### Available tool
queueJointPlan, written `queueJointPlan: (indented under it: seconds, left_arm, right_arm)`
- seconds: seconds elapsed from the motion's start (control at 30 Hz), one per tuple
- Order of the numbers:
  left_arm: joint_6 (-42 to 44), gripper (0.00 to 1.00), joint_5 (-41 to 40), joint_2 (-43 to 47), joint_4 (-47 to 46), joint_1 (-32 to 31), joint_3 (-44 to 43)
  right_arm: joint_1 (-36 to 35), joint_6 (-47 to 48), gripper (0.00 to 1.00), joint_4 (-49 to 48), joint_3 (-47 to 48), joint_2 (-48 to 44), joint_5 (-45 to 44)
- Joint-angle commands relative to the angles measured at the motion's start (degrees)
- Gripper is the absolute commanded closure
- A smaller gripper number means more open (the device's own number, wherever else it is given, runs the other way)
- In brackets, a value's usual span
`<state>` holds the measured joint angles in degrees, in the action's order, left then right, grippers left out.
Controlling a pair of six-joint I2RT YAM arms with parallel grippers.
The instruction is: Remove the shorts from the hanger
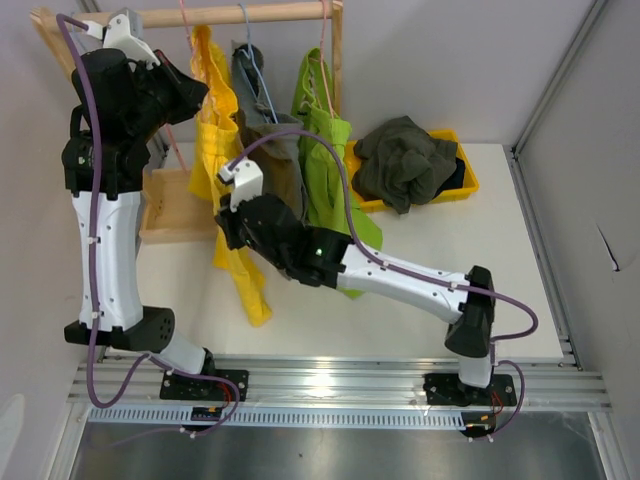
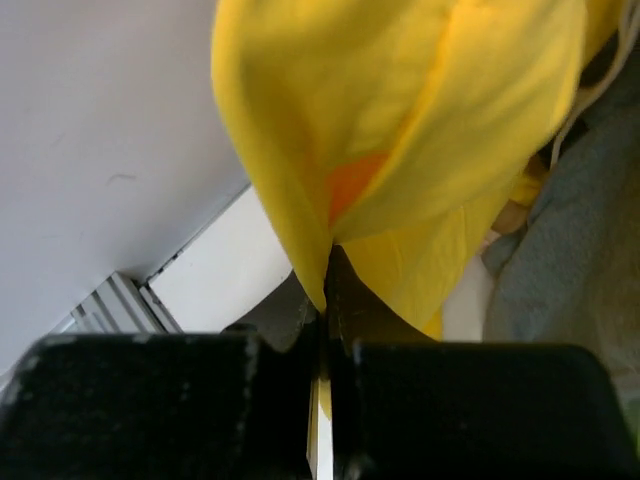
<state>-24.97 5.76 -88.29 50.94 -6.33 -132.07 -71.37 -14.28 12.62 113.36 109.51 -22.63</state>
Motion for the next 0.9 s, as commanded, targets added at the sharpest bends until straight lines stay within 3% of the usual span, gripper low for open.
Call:
queueJointPlan:
  seconds: [0.0,0.07,0.2,0.5,0.7,0.87]
  left_arm:
    - [0.6,1.00,-0.3,2.9,-5.3,-0.4,-0.5]
    - [1.0,1.00,-1.7,3.5,-5.4,-0.4,0.6]
    - [2.6,1.00,-4.3,4.0,-6.2,-0.4,1.7]
    - [4.8,1.00,-7.7,2.2,-4.5,-0.4,-1.8]
    - [3.7,1.00,-6.2,5.9,-2.5,-0.4,2.8]
    - [1.4,1.00,-2.7,14.9,0.3,-0.4,12.3]
  right_arm:
    - [-4.3,-0.7,1.00,-5.0,-11.3,-9.8,-5.7]
    - [-7.7,-3.0,1.00,-6.5,-19.7,-13.5,-8.5]
    - [-13.3,-8.0,1.00,-6.9,-27.8,-20.0,-12.7]
    - [-17.7,-12.9,1.00,-5.9,-30.3,-17.3,-14.2]
    - [-13.8,-8.8,1.00,-7.5,-26.7,-14.4,-12.7]
    - [-2.3,-1.2,1.00,-5.7,-12.2,-9.9,-7.4]
